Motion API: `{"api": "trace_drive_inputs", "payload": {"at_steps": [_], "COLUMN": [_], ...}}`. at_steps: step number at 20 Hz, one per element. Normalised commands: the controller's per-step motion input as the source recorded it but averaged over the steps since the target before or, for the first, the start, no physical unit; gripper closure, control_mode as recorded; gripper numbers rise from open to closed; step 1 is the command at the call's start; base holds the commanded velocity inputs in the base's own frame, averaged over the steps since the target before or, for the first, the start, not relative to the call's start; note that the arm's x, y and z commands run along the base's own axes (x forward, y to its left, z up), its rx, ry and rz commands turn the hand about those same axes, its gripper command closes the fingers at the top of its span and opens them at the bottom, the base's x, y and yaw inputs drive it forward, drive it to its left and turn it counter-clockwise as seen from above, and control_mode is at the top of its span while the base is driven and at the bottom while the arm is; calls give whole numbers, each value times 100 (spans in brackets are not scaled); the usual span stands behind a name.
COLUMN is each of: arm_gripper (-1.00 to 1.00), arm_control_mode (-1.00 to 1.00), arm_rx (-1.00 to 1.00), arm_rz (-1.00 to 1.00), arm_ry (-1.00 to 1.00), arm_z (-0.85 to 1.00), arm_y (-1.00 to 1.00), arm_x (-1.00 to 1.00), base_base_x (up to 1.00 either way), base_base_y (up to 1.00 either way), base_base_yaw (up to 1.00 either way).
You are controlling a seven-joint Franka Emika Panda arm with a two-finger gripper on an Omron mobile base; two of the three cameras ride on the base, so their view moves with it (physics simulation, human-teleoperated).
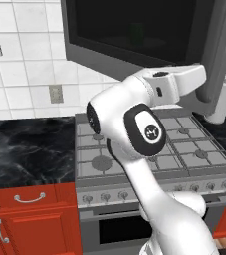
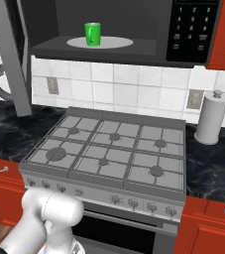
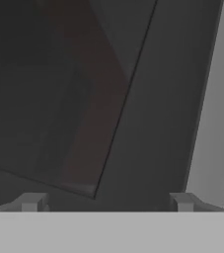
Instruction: Pick the mug from the counter and place it inside the microwave. Then close the microwave.
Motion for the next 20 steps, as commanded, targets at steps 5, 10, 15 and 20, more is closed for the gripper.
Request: {"api": "trace_drive_inputs", "payload": {"at_steps": [5,10,15,20], "arm_gripper": [-100,-100,-100,-100], "arm_control_mode": [-100,-100,-100,-100], "arm_rx": [0,0,0,0], "arm_rz": [2,2,3,3], "arm_ry": [0,0,0,0], "arm_z": [1,0,0,0], "arm_y": [-44,-42,-36,-39], "arm_x": [33,31,26,31], "base_base_x": [0,0,0,0], "base_base_y": [0,0,0,0], "base_base_yaw": [0,0,0,0]}}
